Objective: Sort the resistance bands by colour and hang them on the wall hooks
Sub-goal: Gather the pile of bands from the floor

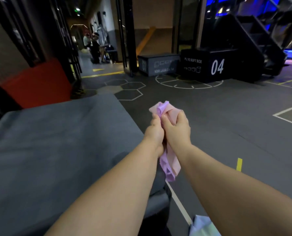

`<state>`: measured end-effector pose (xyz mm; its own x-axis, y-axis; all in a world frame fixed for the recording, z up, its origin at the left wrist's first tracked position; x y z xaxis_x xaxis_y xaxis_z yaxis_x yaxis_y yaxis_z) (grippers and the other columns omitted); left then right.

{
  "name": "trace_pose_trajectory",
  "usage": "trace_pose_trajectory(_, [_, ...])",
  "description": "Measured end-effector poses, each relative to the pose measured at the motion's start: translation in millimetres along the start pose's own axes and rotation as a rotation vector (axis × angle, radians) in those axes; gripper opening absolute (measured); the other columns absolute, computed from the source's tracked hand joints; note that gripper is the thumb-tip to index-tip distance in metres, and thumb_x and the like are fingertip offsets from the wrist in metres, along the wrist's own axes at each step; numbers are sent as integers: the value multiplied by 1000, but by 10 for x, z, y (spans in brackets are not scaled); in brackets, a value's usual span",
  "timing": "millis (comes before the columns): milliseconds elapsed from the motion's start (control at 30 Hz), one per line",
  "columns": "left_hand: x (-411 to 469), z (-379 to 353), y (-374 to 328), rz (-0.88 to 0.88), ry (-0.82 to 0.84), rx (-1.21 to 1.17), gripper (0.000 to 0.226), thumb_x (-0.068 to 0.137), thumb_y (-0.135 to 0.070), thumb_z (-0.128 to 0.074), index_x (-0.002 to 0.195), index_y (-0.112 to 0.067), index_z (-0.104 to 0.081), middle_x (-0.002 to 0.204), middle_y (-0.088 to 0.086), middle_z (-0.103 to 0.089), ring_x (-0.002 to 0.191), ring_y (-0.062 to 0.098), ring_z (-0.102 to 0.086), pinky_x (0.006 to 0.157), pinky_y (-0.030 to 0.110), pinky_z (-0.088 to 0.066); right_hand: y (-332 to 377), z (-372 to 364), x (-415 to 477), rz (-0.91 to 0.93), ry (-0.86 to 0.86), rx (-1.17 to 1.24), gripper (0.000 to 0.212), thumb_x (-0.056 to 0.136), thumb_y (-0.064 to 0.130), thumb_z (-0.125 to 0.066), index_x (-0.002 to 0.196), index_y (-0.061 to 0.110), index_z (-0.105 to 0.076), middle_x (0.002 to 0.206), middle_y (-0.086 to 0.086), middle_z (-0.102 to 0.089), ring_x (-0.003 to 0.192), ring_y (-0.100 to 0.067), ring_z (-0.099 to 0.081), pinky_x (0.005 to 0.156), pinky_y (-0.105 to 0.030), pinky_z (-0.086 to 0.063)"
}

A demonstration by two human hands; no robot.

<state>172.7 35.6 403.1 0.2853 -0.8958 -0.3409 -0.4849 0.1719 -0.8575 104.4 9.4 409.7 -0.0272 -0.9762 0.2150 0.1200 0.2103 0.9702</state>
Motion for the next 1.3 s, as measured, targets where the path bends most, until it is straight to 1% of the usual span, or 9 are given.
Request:
trace_pose_trajectory(367, [-381, 1503, -1392, -266, -261, -60, 52, 88, -70, -37, 89, -23, -59, 98, 7, -70, 97, 29, -65, 92, 47, -52, 994, -1889, -347, 158, 312, 49, 20, 90, 33, -58, 88, 16, -47, 110, 0, -53, 75, -2, -49, 53, -12, -34])
trace_pose_trajectory(500, [-512, 2219, -1734, -377, -404, -48, 56, 89, -66, -40, 105, -18, -63, 102, 8, -70, 98, 27, -66, 92, 47, -52, 1247, -2614, -678, 195, 442, 105, 18, 91, 32, -58, 92, 16, -50, 110, -1, -56, 82, -12, -54, 60, -20, -35])
trace_pose_trajectory(633, [-579, 2893, -1851, -437, -554, -23, 49, 90, -64, -42, 85, -20, -63, 103, 8, -68, 100, 25, -65, 94, 44, -51, 1286, -3204, -1006, 170, 542, 140, 21, 89, 34, -60, 96, 15, -54, 109, -2, -60, 96, -17, -56, 73, -24, -37])
trace_pose_trajectory(800, [-520, 3530, -1692, -404, -588, 25, 50, 90, -65, -36, 113, -27, -61, 110, 9, -68, 100, 26, -64, 93, 46, -51, 1023, -3627, -1326, 65, 662, 128, 24, 88, 38, -61, 90, 16, -53, 97, 0, -60, 83, -13, -56, 59, -12, -37])
trace_pose_trajectory(900, [-482, 3859, -1459, -353, -670, 117, 43, 92, -62, -34, 127, -41, -49, 115, 5, -65, 101, 27, -62, 91, 48, -51, 714, -3792, -1465, -11, 734, 40, 25, 87, 44, -60, 87, 21, -50, 99, -1, -61, 90, -20, -59, 75, -28, -46])
trace_pose_trajectory(1067, [-389, 4157, -1001, -202, -726, 214, 54, 89, -71, -29, 137, -48, -35, 119, -1, -63, 107, 24, -60, 102, 43, -44, 274, -3844, -1630, -28, 821, -171, 23, 86, 47, -57, 97, 28, -50, 109, 4, -59, 95, -22, -59, 87, -33, -49])
trace_pose_trajectory(1167, [-351, 4242, -870, -134, -822, 388, 50, 98, -54, -30, 145, -38, -30, 138, 3, -49, 123, 26, -47, 103, 31, -34, 163, -3852, -1612, 26, 898, -336, 12, 87, 36, -53, 95, 26, -52, 108, 13, -55, 101, -26, -59, 87, -32, -48])
trace_pose_trajectory(1233, [-358, 4250, -849, -98, -888, 584, 43, 102, -40, -28, 143, -31, -36, 140, 10, -48, 118, 28, -48, 98, 30, -35, 102, -3880, -1581, 97, 927, -504, 11, 84, 32, -50, 88, 22, -48, 96, 4, -61, 99, -28, -62, 84, -34, -48])
trace_pose_trajectory(1300, [-320, 4236, -849, -67, -924, 678, 43, 102, -41, -26, 141, -28, -37, 137, 16, -49, 113, 31, -53, 95, 33, -40, 61, -3862, -1560, 138, 941, -635, 13, 84, 34, -51, 91, 24, -55, 99, -1, -65, 104, -24, -60, 83, -31, -46])
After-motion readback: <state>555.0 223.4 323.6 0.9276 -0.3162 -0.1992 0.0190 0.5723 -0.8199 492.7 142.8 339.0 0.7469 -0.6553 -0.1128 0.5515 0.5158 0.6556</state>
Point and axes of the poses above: each hand's wrist, its own x-axis towards the middle knuckle, its own z-axis out of the back of the hand, y = z × x, the point moved 3 cm from there along x, towards the middle knuckle
